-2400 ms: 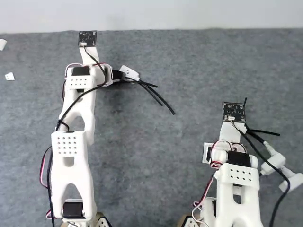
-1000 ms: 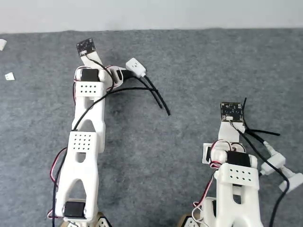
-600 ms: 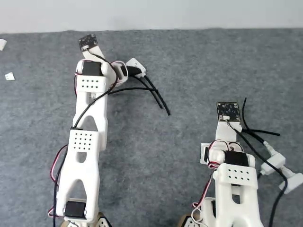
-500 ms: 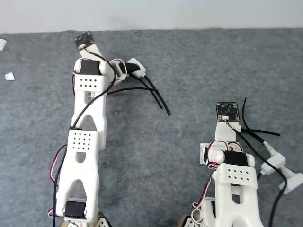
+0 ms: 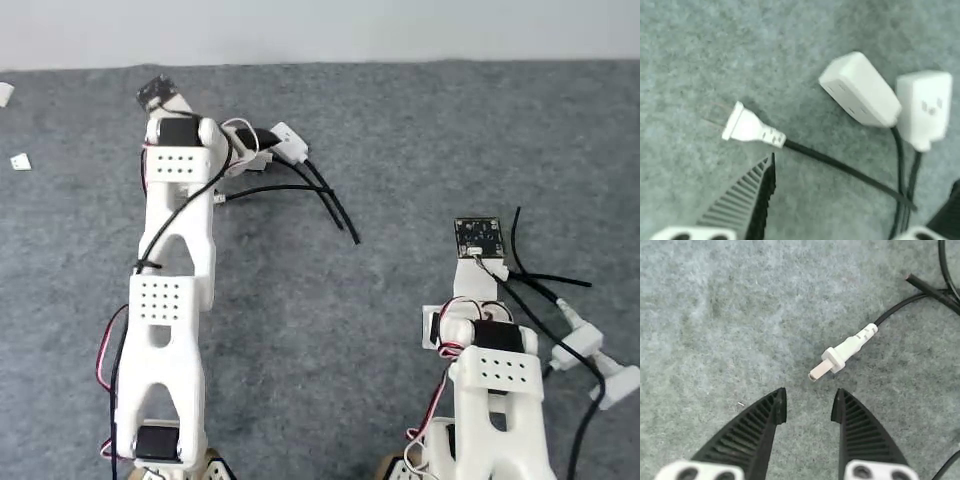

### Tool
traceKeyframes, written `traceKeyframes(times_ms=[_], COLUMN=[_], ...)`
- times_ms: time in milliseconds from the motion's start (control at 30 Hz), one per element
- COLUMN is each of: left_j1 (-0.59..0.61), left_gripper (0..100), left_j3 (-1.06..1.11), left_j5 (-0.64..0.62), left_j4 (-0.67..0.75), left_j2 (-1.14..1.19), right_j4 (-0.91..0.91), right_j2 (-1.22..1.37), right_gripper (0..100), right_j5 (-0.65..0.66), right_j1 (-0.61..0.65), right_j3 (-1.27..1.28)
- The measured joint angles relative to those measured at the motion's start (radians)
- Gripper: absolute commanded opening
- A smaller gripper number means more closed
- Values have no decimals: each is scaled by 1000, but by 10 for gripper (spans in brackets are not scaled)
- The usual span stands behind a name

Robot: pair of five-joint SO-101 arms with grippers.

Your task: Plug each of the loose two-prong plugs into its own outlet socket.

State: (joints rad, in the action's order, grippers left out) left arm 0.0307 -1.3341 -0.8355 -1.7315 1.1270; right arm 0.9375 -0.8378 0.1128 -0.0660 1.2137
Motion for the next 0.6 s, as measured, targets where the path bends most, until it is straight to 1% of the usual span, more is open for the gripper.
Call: traceKeyframes(times_ms=[133, 167, 300, 367, 433, 600], left_j1=[-28, -34, -37, -32, -32, -35], left_gripper=[489, 489, 489, 489, 489, 489], left_j3=[292, 376, 657, 723, 740, 752], left_j5=[5, -3, -46, -54, -60, -63], left_j4=[2, 21, 206, 307, 388, 545], left_j2=[-213, -255, -310, -310, -310, -296], right_j4=[0, 0, 0, 0, 0, 0], right_j2=[0, 0, 0, 0, 0, 0], right_gripper=[147, 147, 147, 147, 147, 147], right_j5=[5, 5, 5, 5, 5, 11], right_j1=[0, -2, 2, 2, 2, 0], right_j3=[0, 0, 0, 0, 0, 0])
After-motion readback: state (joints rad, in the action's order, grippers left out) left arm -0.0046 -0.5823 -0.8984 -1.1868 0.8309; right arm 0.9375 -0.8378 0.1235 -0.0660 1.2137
